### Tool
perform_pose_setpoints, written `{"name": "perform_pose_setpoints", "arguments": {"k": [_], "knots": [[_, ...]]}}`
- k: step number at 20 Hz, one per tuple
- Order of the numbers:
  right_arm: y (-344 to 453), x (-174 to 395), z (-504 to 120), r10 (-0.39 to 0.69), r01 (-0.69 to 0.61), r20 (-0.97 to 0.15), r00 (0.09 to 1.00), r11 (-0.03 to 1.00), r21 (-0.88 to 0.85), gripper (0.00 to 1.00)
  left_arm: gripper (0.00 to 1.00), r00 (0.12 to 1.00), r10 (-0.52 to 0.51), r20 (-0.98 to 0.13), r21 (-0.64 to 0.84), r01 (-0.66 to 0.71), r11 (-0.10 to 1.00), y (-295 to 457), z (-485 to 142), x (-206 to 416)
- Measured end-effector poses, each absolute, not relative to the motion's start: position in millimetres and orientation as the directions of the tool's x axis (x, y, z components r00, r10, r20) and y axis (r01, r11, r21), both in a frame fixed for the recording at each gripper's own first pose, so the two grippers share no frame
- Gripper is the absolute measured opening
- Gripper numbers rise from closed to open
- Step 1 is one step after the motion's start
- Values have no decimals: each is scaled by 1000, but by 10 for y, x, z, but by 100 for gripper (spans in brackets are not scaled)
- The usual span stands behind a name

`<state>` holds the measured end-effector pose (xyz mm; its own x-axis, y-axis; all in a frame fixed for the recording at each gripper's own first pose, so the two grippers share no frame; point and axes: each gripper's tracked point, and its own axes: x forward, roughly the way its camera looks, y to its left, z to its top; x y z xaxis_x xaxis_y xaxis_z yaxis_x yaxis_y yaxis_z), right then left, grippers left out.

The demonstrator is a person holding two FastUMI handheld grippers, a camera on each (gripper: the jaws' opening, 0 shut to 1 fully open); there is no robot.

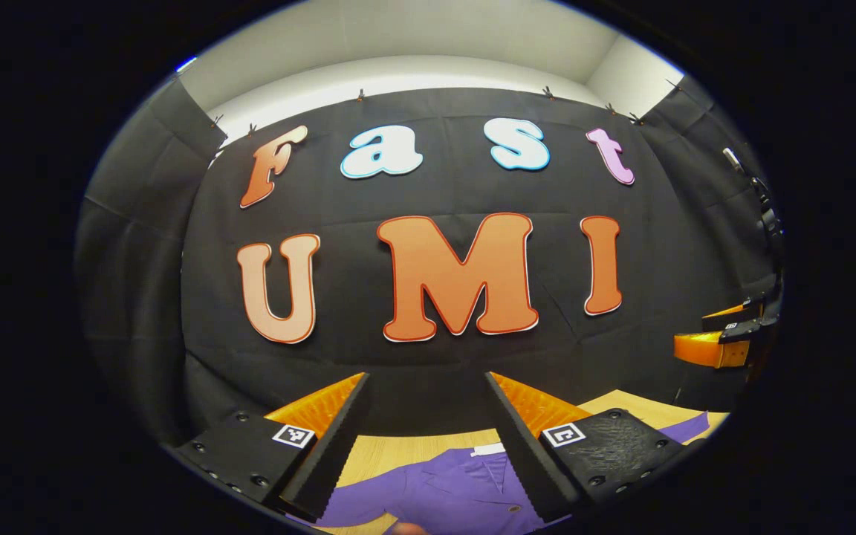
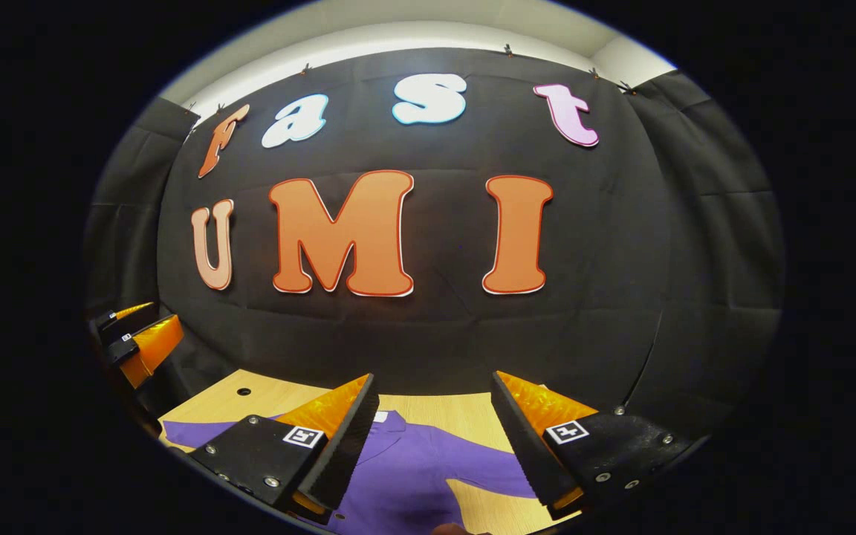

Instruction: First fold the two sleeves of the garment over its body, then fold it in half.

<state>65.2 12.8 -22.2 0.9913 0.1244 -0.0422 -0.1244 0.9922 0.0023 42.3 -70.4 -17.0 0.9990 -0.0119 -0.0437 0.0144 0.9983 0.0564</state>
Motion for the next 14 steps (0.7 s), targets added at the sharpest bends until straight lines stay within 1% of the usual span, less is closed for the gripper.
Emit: {"name": "perform_pose_setpoints", "arguments": {"k": [5,8,12,14], "knots": [[162,668,-300,145,-145,-61,988,989,-9,93,95,998,-5,-68,26,6,1000,-728,-287,406],[111,632,-364,134,-136,-75,988,991,-13,93,95,998,3,-63,18,-1,1000,-696,-251,364],[-54,597,-522,97,-100,-97,991,995,-21,93,95,999,0,-50,15,1,1000,-719,-199,284],[-219,608,-696,56,-60,-130,990,998,-29,93,96,999,-4,-42,19,5,1000,-751,-166,276]]}}
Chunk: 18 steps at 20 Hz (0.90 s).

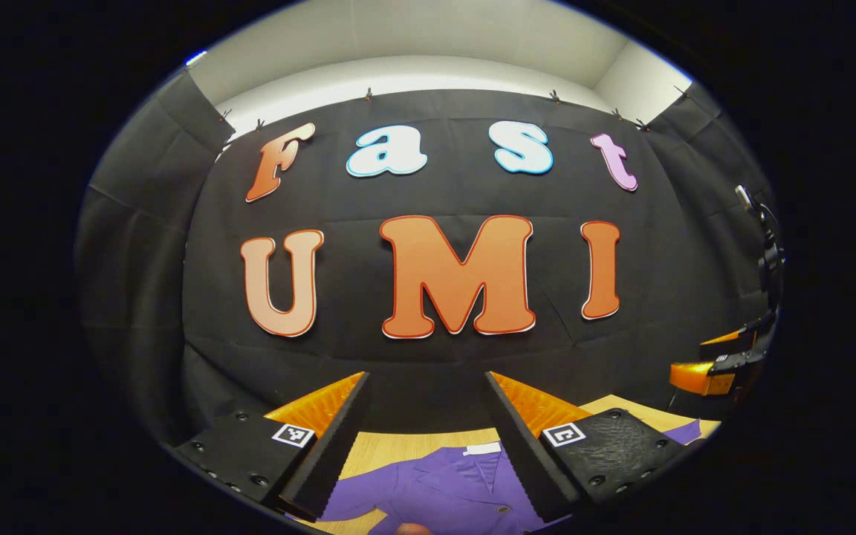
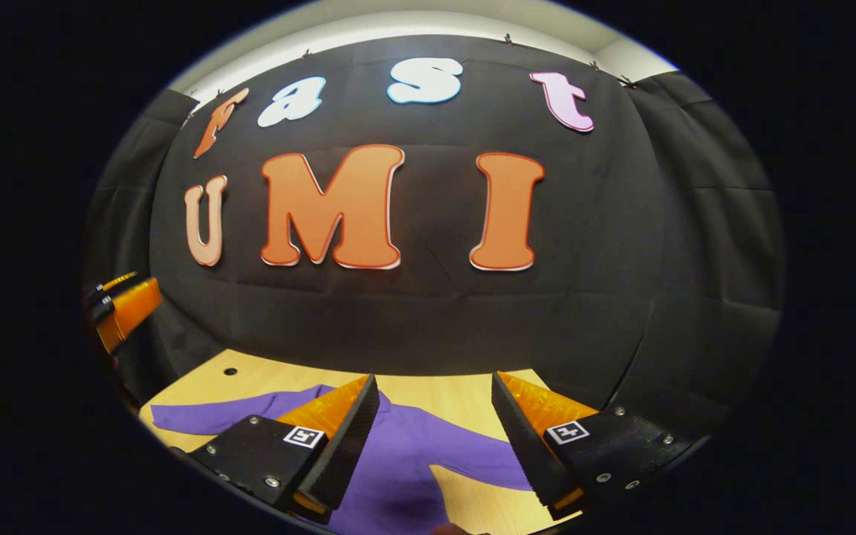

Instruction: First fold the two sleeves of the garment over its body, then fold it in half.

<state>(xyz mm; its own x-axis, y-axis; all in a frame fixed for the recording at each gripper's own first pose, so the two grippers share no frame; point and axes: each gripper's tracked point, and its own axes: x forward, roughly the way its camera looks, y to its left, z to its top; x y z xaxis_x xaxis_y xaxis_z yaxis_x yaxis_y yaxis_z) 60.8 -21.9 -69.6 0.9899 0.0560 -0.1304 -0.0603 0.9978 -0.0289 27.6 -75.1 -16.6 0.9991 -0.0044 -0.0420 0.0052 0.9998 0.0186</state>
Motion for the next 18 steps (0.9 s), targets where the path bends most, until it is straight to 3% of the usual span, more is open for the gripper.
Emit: {"name": "perform_pose_setpoints", "arguments": {"k": [9,18], "knots": [[-1038,557,-1493,-143,136,-288,947,990,-43,93,96,998,-52,-19,25,53,998,-936,-100,225],[-1922,463,-2353,-300,314,-490,819,948,-56,93,96,997,-18,-71,24,20,1000,-869,-243,212]]}}
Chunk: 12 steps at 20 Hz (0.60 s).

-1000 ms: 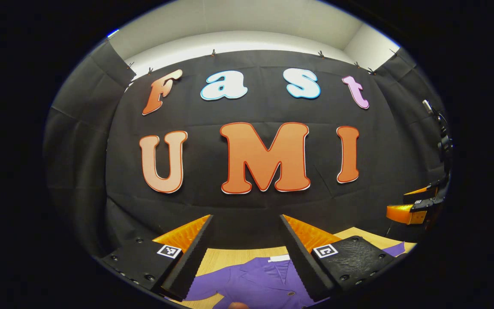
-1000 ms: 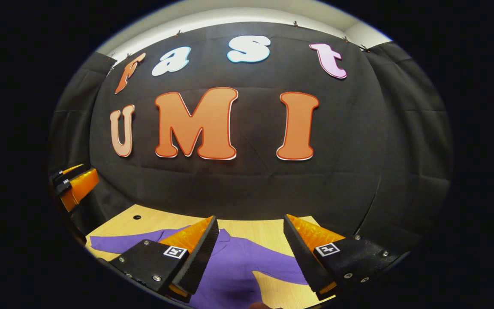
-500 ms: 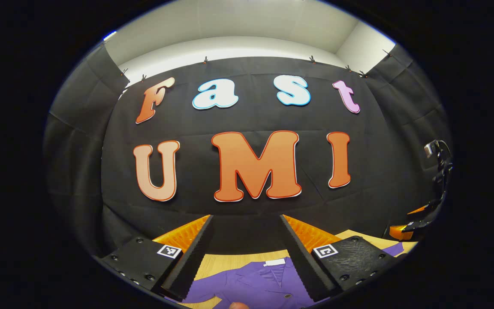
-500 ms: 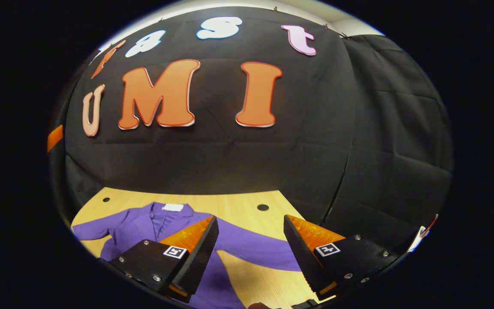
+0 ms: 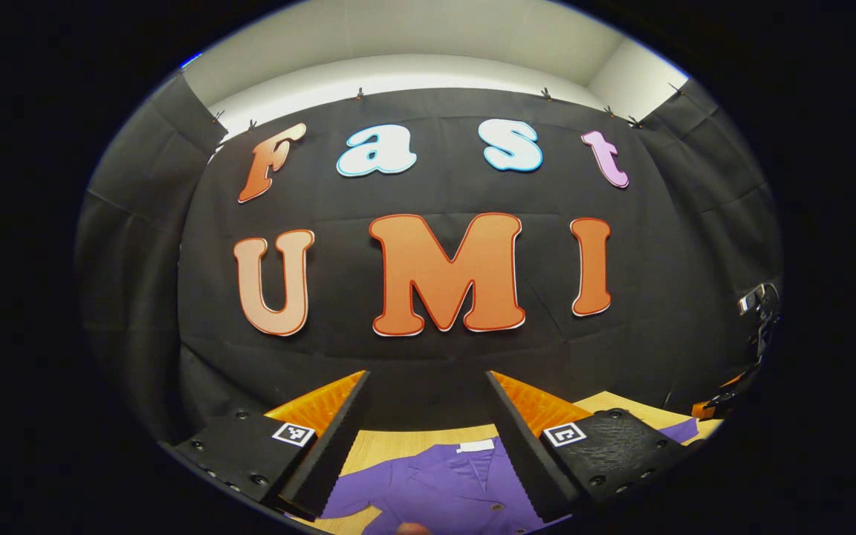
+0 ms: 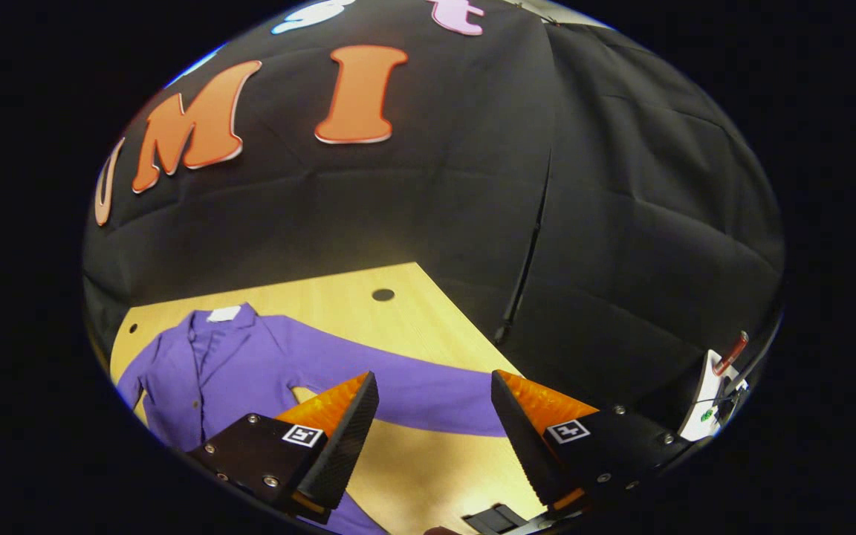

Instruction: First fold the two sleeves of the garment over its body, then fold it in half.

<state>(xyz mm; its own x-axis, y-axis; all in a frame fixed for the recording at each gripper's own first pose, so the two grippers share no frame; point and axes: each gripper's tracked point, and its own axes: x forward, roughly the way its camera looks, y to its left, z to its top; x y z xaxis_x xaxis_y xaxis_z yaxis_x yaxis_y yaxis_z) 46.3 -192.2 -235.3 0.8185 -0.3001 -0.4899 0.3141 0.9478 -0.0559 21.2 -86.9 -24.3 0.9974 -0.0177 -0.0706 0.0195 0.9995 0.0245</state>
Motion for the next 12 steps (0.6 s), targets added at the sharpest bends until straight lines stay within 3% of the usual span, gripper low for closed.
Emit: {"name": "perform_pose_setpoints", "arguments": {"k": [7,12], "knots": [[-2318,529,-2908,-326,418,-656,680,908,-17,94,96,995,27,-100,48,-23,999,-791,-328,179],[-2532,554,-3229,-258,458,-774,579,888,46,94,96,986,73,-149,54,-66,996,-702,-472,134]]}}
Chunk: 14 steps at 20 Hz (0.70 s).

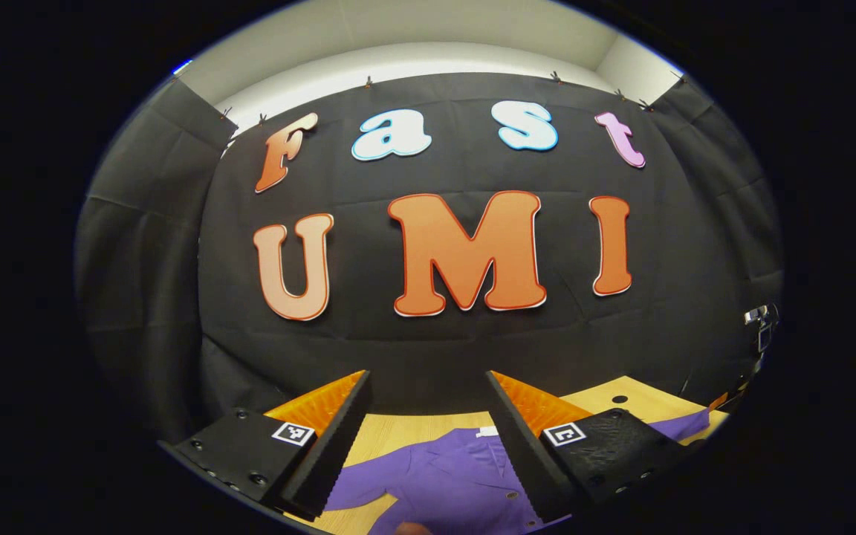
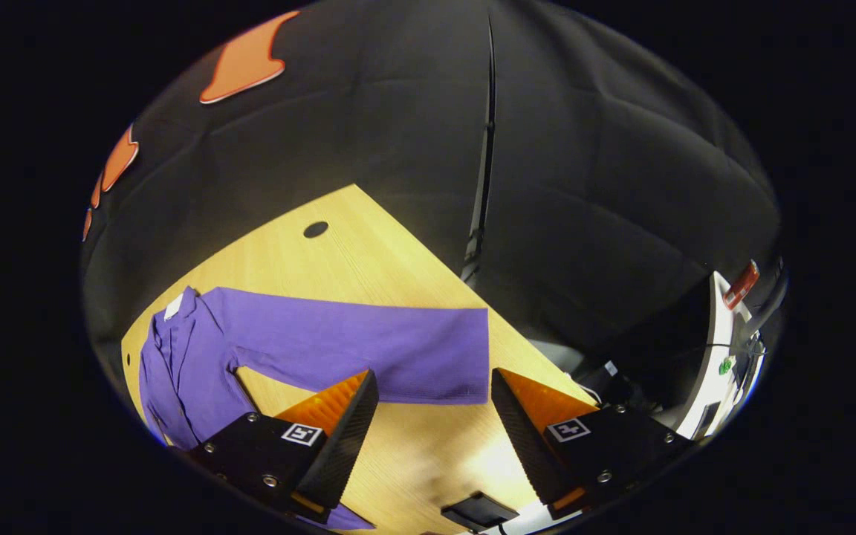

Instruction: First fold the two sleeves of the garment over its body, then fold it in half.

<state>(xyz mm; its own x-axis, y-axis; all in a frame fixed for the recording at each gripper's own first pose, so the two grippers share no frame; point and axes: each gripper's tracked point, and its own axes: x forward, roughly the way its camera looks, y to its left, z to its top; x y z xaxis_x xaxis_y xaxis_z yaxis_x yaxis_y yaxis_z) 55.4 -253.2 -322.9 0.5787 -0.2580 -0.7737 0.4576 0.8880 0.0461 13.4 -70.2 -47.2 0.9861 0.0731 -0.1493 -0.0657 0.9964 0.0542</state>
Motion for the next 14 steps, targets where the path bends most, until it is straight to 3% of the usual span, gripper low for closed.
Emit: {"name": "perform_pose_setpoints", "arguments": {"k": [14], "knots": [[-2957,844,-3943,-201,489,-914,352,872,-4,92,98,971,135,-199,182,-99,978,-784,-610,-90]]}}
